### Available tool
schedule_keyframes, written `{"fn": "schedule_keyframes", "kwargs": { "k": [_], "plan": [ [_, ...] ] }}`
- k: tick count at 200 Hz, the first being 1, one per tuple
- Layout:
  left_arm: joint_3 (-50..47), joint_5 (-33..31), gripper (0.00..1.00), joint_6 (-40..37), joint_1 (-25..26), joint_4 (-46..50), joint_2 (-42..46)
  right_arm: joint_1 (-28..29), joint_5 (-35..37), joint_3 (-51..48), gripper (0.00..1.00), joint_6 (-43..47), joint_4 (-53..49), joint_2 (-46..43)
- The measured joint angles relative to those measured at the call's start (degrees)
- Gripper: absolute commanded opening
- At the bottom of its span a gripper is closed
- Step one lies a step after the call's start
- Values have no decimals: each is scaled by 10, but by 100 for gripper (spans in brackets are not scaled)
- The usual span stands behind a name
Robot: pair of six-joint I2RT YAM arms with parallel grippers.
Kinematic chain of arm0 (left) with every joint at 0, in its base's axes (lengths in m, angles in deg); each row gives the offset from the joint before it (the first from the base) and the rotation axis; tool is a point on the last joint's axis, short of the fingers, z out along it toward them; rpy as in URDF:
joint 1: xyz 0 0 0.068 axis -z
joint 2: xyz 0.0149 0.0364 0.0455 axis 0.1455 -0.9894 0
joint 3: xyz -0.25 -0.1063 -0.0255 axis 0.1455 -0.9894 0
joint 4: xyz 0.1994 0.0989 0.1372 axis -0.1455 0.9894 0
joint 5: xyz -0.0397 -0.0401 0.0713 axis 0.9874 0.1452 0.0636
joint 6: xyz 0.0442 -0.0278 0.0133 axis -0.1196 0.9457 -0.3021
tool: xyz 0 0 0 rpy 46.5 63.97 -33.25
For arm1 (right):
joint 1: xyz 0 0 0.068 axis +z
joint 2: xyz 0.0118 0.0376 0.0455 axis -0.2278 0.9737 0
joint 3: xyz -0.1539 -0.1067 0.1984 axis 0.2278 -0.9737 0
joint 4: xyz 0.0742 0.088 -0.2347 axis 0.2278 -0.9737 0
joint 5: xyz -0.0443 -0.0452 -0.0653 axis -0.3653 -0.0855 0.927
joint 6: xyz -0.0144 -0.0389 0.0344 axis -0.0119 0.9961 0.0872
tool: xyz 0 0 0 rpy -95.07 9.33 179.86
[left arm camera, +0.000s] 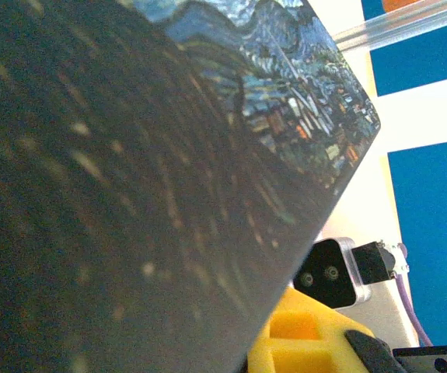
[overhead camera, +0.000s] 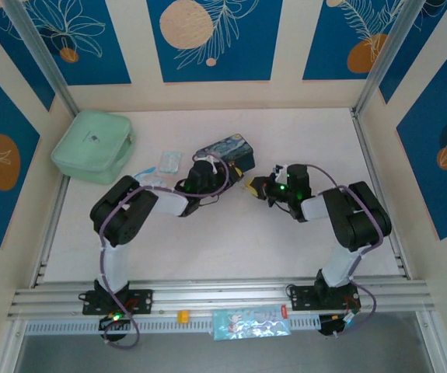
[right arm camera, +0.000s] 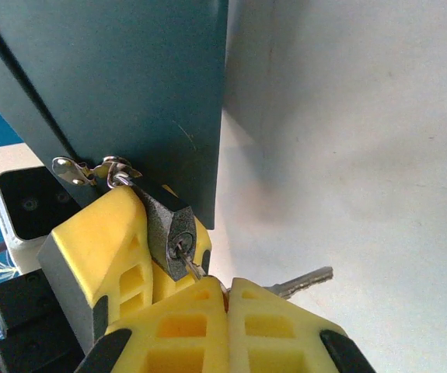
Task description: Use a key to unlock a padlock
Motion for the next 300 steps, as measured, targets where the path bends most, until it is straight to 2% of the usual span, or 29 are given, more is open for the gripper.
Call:
{"fn": "schedule_keyframes", "kwargs": {
  "k": [39, 99, 152, 219, 300],
  "plan": [
    [0, 4, 0, 13, 6, -13, -1, -9, 1, -20, 0, 21, -16, -34],
    [0, 7, 0, 24, 13, -22, -7, -22, 0, -54, 0, 44, 19, -39],
    [0, -44, 0, 26, -3, -22, -7, -50, 0, -76, 0, 51, 33, -31],
    [0, -31, 0, 33, -3, -56, -22, -45, -5, -66, 0, 55, 21, -35],
    [-21, -4, 0, 85, -4, -118, -31, -16, 2, -19, 0, 55, -29, -69]
  ]
}}
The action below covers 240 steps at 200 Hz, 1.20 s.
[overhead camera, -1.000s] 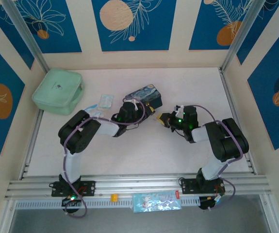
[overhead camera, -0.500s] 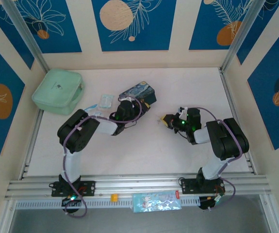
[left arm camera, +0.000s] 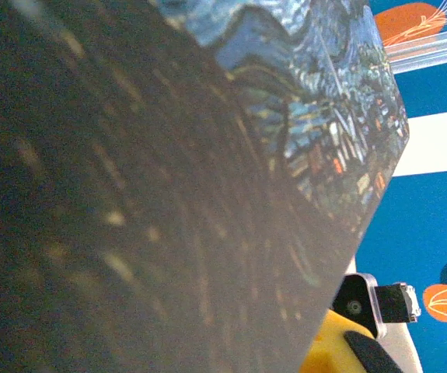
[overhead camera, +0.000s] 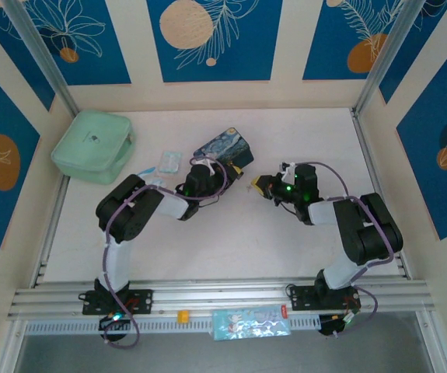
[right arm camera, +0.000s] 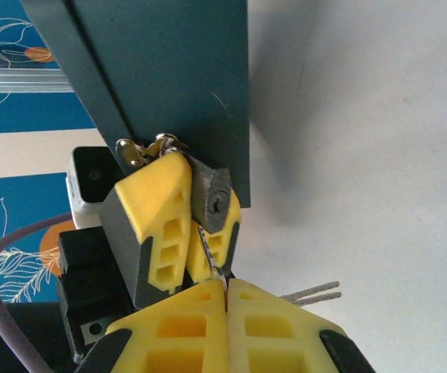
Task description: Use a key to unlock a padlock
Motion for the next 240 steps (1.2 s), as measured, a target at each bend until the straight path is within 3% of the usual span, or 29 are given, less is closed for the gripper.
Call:
{"fn": "schedule_keyframes", "kwargs": {
  "k": [240],
  "plan": [
    [0, 7, 0, 34, -1, -17, -2, 6, 9, 14, 0, -17, 59, 61]
  ]
}}
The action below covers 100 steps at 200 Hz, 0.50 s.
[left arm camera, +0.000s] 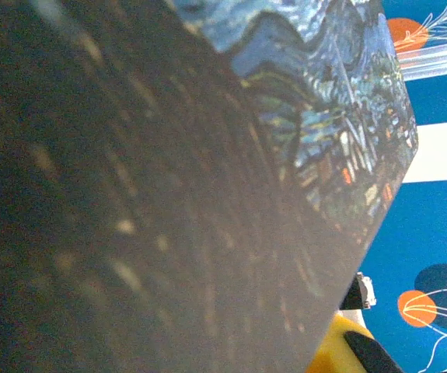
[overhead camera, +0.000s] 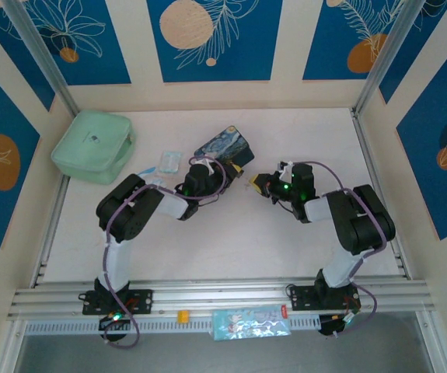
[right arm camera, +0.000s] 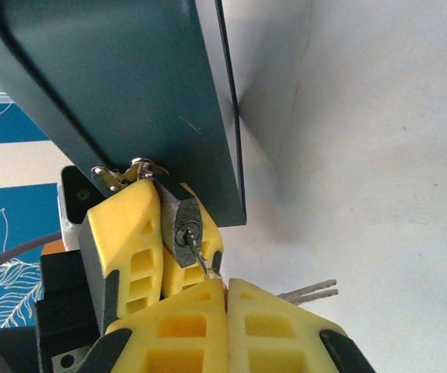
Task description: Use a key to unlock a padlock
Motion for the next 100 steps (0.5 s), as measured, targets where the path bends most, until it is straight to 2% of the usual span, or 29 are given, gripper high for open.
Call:
{"fn": "schedule_keyframes", "kwargs": {
  "k": [37, 100],
  "plan": [
    [0, 0, 0, 10, -4, -1, 0, 3, 0, 10, 0, 18, 18, 23],
    [0, -4, 0, 14, -8, -1, 0, 19, 14, 25, 0, 128, -33, -8]
  ]
}}
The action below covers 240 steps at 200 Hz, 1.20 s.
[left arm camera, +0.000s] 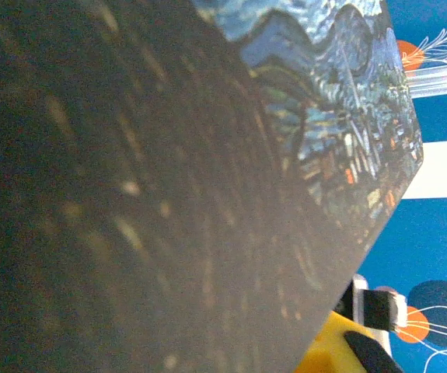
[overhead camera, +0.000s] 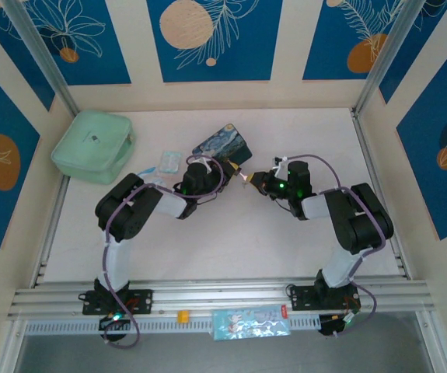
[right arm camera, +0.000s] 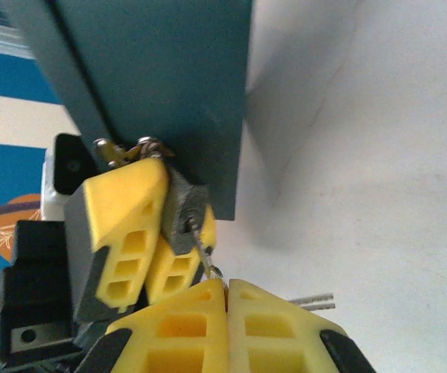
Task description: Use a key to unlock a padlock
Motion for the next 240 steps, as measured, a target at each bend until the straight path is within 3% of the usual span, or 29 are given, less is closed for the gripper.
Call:
{"fn": "schedule_keyframes", "kwargs": {
  "k": [81, 240],
  "plan": [
    [0, 0, 0, 0, 0, 2, 0, 15, 3, 5, 0, 24, -14, -15],
    [-6, -2, 0, 0, -1, 2, 1, -26, -34, 43, 0, -72, 24, 57]
  ]
}}
